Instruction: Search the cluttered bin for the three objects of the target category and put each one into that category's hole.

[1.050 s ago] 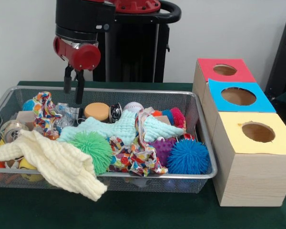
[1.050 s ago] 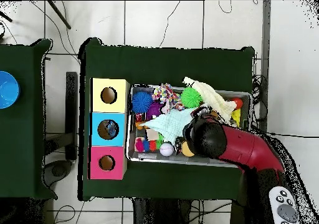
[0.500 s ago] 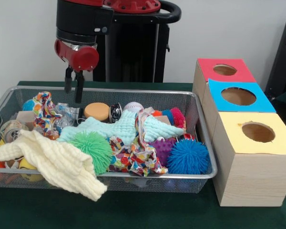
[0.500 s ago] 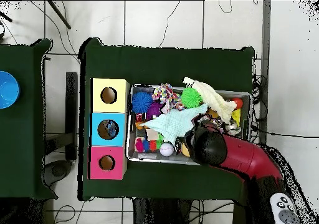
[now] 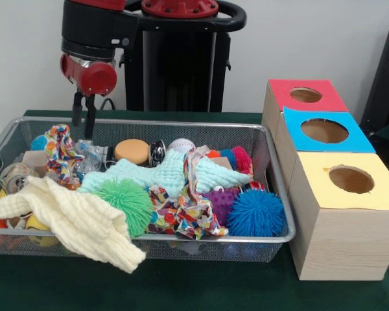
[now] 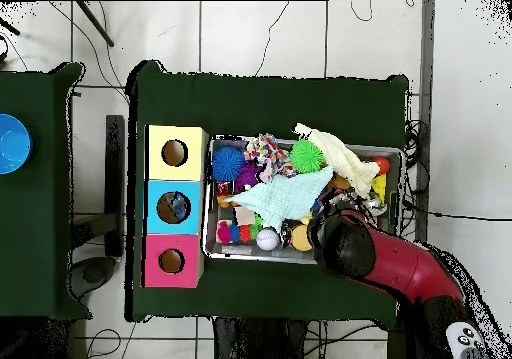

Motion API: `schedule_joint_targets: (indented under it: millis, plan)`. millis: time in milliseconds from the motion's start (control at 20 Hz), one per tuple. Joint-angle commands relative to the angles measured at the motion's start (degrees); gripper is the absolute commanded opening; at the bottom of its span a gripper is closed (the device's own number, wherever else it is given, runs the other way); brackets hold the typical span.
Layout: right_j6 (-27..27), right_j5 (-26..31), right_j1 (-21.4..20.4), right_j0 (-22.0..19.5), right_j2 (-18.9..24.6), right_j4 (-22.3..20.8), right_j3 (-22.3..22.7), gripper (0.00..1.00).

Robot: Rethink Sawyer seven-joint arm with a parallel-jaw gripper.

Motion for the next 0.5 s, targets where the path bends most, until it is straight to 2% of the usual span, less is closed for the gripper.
schedule_joint_targets:
  millis: [50,500]
  plan:
    - [1.93,-5.59,3.42,-0.72,-0.62,-4.63,3.31,1.0]
    - [4.09,-9.37,4.72,1.32,-2.66,-4.95,3.06,1.0]
